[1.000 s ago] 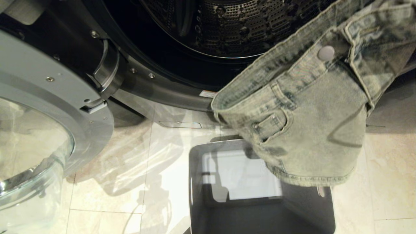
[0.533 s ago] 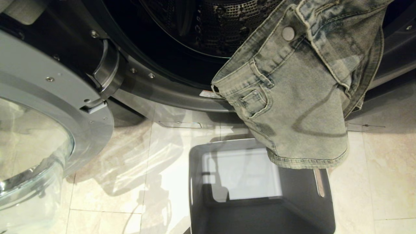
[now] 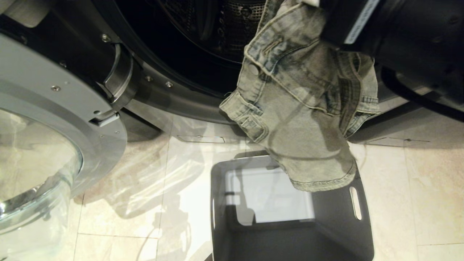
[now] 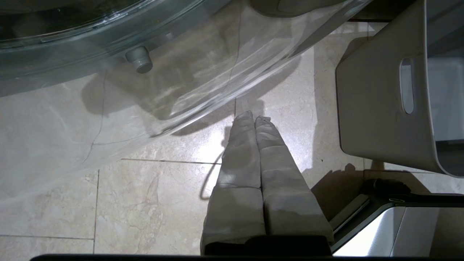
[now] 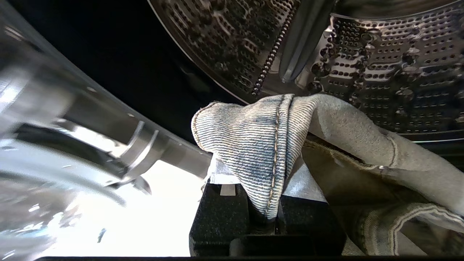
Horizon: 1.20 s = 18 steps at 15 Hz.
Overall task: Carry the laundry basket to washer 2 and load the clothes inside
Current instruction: Place the clothes into the washing machine
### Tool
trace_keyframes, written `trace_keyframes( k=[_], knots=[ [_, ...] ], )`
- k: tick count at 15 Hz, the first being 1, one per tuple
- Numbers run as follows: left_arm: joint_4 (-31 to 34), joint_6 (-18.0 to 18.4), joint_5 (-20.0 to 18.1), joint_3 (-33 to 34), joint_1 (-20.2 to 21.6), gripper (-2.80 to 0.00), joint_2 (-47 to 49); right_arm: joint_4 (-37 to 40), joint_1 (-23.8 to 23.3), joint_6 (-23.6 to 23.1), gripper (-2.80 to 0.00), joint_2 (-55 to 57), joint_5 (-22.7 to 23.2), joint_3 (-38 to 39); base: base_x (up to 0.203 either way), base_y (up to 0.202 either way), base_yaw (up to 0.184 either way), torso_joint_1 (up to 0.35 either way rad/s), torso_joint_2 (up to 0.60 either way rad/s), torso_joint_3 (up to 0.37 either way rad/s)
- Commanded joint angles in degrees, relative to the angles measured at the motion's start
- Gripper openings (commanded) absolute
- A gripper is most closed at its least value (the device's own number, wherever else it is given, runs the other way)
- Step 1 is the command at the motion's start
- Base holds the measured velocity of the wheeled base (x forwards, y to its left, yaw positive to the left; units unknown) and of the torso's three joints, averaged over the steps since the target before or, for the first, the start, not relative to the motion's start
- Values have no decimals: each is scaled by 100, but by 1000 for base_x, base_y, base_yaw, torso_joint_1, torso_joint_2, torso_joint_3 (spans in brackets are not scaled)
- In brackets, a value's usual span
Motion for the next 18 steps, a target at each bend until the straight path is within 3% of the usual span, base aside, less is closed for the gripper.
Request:
trace_keyframes(
  k=[1, 4, 6, 10, 13, 18],
  knots=[
    [-2, -5, 2, 0, 0, -280, 7, -470, 16, -116, -280, 704, -139, -43, 0, 0, 0, 0, 0, 0],
    [-2, -5, 2, 0, 0, -280, 7, -1490, -127, -553, -280, 1408, -430, -265, 0, 0, 0, 0, 0, 0],
    [-2, -5, 2, 0, 0, -280, 7, -1932, -451, -846, -280, 1886, -551, -812, 0, 0, 0, 0, 0, 0],
    [-2, -5, 2, 0, 0, -280, 7, -2006, -1153, -1058, -280, 2566, -620, -2081, 0, 0, 0, 0, 0, 0],
    [-2, -5, 2, 0, 0, -280, 7, -1867, -1381, -1227, -280, 3014, -615, -3228, 0, 0, 0, 0, 0, 0],
    [-2, -5, 2, 0, 0, -280, 7, -2275, -1461, -1681, -280, 2897, -559, -3417, 0, 0, 0, 0, 0, 0]
  ],
)
